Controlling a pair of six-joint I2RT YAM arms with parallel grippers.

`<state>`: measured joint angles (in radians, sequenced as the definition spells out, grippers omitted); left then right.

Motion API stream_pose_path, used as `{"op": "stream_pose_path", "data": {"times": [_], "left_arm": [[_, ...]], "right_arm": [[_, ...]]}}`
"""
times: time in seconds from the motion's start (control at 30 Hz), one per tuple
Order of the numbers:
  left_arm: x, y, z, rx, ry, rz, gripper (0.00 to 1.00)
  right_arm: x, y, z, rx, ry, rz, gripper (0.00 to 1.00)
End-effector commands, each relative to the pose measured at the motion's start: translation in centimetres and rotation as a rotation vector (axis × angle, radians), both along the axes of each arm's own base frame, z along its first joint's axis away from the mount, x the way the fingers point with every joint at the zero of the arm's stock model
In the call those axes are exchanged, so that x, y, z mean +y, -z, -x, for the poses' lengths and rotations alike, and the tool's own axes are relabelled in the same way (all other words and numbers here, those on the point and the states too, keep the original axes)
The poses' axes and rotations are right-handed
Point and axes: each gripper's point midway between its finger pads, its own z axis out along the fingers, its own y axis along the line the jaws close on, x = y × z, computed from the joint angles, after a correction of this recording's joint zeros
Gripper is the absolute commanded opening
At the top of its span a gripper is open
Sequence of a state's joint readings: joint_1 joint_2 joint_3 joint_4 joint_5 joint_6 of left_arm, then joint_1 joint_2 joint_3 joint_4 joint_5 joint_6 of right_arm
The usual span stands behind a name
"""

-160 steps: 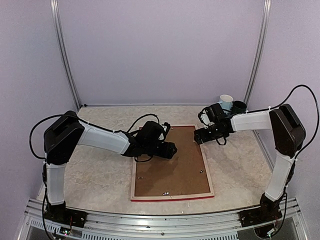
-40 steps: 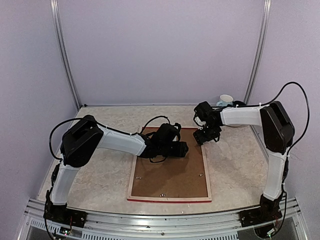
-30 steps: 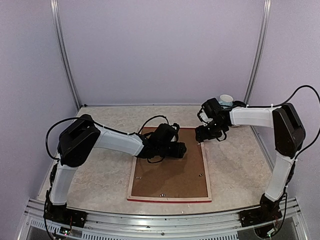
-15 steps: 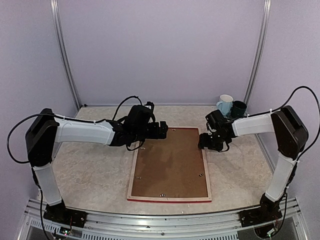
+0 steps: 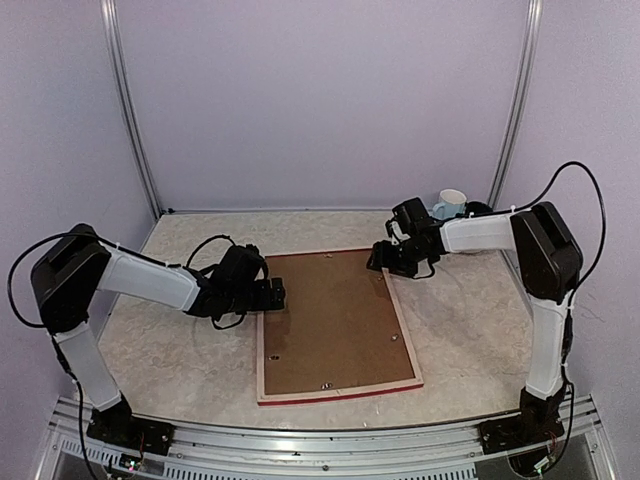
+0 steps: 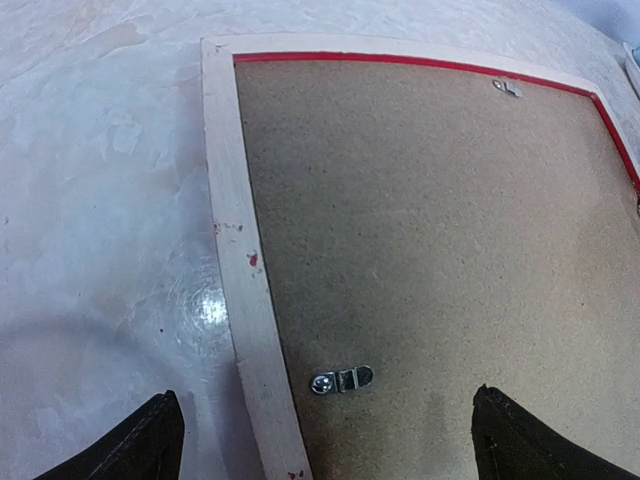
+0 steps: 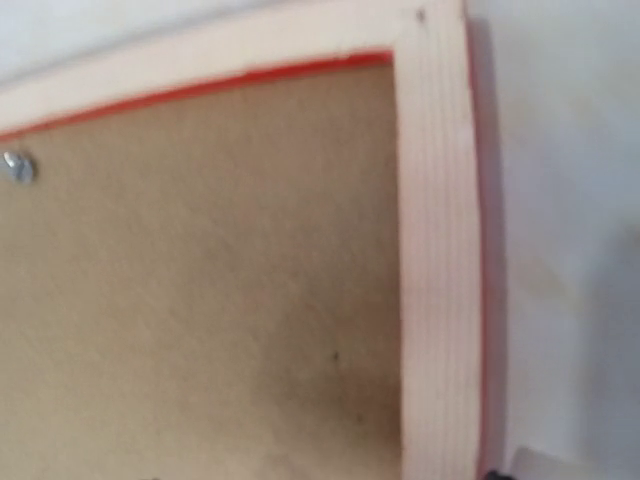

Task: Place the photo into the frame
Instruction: Adjust the photo frame at the center of the board.

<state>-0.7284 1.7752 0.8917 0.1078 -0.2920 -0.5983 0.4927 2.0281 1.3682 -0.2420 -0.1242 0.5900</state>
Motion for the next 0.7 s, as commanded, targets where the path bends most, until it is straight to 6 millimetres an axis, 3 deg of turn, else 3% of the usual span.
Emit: {"op": "stream_pose_path", "data": {"times": [0.0, 0.27, 0.37, 0.53, 0.67], "left_arm": [[1.2, -1.2, 0.8, -0.022, -0.056, 0.090, 0.99], [3.5, -1.0, 4.1, -0.012, -0.106, 0.153, 0.99], [4.1, -0.9, 5.1, -0.012, -0.120, 0.163, 0.99], [5.0, -0.9, 6.1, -0.034, -0.143, 0.188, 0.99], [5.0, -0.4, 6.5, -0.039, -0.145, 0.180, 0.99]], "right_arm": [[4.1, -0.5, -2.0, -0.012, -0.135, -0.089, 0.67], [9.2, 0.4, -4.7, 0.012, -0.273, -0.107, 0.64], [8.1, 0.7, -4.8, 0.009, -0.225, -0.004, 0.64], [3.7, -0.3, -3.8, -0.037, -0.038, 0.216, 0.65], [3.1, -0.4, -2.9, -0.053, 0.009, 0.261, 0.65]]}}
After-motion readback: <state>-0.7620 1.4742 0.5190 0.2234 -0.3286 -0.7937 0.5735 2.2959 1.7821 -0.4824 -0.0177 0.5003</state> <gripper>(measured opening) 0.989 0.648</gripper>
